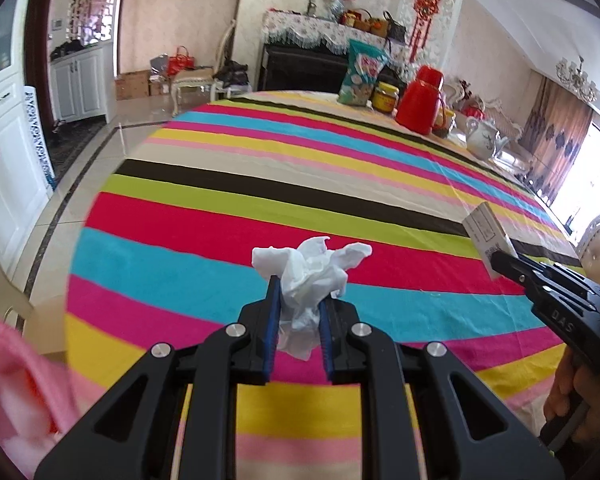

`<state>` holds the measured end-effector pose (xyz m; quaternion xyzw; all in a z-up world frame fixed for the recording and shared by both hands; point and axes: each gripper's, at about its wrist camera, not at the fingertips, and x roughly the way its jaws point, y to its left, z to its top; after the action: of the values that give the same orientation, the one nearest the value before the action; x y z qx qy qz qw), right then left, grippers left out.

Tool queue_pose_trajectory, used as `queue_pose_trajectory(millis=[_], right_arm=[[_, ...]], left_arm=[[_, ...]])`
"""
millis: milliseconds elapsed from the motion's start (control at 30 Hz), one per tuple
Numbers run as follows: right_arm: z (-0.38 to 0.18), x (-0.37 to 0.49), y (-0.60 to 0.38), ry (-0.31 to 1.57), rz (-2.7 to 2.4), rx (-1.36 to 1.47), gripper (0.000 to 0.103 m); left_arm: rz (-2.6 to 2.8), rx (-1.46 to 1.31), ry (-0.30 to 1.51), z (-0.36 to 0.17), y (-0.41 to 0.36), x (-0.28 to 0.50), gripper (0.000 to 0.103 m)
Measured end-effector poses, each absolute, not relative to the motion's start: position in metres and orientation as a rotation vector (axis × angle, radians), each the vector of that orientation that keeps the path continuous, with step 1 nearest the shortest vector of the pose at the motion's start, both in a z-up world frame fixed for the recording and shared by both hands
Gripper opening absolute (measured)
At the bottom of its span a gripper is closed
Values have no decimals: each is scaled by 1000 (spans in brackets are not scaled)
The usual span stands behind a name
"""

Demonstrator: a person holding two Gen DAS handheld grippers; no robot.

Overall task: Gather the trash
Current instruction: 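Carry the tissue and box over the pink bin with both tools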

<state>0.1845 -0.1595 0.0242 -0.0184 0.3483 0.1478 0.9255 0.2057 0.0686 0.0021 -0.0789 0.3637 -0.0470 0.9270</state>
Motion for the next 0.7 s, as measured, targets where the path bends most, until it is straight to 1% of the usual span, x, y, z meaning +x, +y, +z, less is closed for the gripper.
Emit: queue_pose_trajectory(millis=[233,700], right_arm=[[37,162,-139,697,343,-50,16],[55,117,-79,673,449,-89,16]], left_arm=[[-39,-191,697,22,98,161,17],[85,-250,639,41,164,70,17]])
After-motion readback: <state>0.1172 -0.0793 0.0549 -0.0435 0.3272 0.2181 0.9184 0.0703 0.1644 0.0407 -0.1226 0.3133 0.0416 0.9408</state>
